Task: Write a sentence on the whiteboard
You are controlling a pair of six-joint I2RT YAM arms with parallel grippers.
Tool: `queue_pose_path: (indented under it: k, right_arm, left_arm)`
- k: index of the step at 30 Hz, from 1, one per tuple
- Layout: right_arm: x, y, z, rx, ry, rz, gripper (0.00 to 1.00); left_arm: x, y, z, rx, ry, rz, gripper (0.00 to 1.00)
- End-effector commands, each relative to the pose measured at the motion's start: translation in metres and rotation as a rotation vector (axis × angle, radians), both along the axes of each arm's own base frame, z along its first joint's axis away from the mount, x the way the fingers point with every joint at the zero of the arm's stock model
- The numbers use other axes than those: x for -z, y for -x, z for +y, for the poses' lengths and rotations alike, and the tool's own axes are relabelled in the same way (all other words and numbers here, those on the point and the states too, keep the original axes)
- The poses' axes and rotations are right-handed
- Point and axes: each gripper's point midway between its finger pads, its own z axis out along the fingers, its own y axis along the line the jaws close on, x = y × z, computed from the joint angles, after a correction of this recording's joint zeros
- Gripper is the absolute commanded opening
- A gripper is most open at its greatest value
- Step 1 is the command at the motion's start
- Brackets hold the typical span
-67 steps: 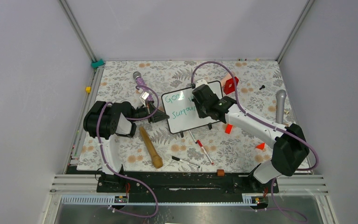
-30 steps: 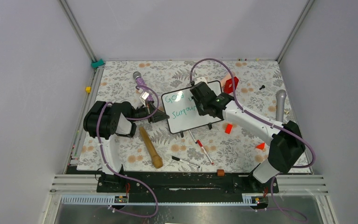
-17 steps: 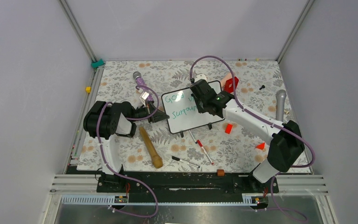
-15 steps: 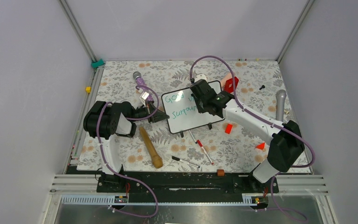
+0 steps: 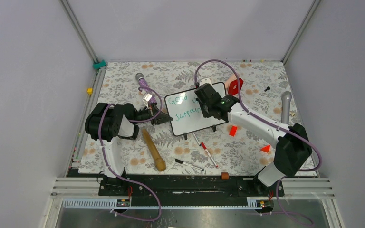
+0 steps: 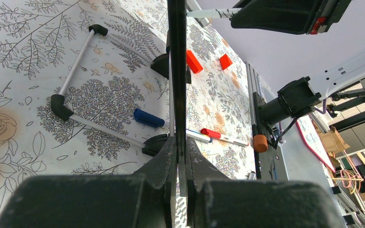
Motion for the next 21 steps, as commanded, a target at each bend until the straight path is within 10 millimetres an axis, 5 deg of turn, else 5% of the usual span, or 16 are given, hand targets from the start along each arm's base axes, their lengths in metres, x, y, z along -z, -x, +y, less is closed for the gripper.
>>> queue_pose_path:
  k: [1, 21]
  right_arm:
    - [0.0, 0.0, -0.002, 0.015, -0.033, -0.005, 0.0]
    - [-0.005, 0.005, -0.016, 0.041, -0.013, -0.025, 0.0]
  left_arm:
    - [0.006, -0.002, -0.001, 0.006, -0.014, -0.037, 0.02]
    - [0.007, -0.002, -0.001, 0.006, -0.013, -0.035, 0.02]
